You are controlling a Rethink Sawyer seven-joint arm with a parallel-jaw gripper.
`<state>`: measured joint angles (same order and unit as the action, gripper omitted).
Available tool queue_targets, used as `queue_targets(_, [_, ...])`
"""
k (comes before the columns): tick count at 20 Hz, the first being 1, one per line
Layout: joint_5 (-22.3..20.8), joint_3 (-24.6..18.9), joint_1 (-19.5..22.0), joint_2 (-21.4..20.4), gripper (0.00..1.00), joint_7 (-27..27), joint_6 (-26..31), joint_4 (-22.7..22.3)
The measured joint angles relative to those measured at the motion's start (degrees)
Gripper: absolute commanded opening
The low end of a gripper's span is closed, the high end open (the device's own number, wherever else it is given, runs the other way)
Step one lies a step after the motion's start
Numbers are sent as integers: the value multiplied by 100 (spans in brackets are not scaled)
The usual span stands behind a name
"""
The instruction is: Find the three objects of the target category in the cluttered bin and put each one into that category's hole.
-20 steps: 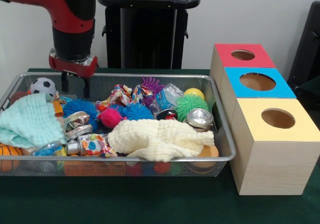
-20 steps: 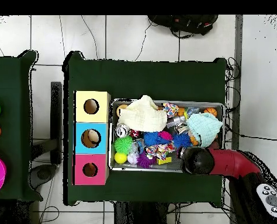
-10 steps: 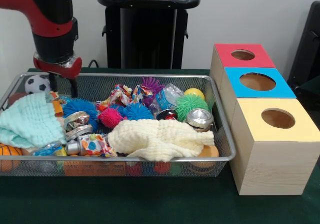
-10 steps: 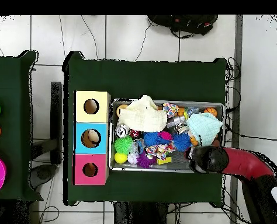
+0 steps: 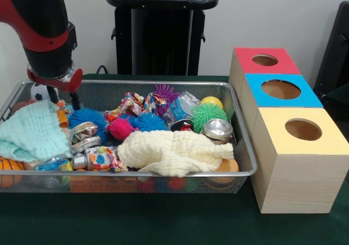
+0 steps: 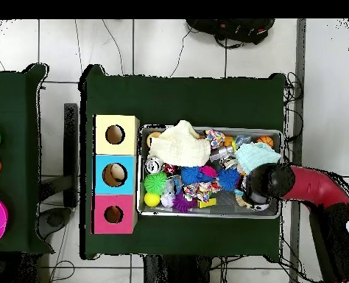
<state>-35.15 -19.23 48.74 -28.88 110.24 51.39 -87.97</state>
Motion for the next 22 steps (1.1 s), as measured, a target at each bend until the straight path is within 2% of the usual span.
queue_targets(10, [1, -337, -2, 16, 100, -9, 153, 533])
queue_targets(22, [-8, -586, -115, -207, 100, -206, 154, 568])
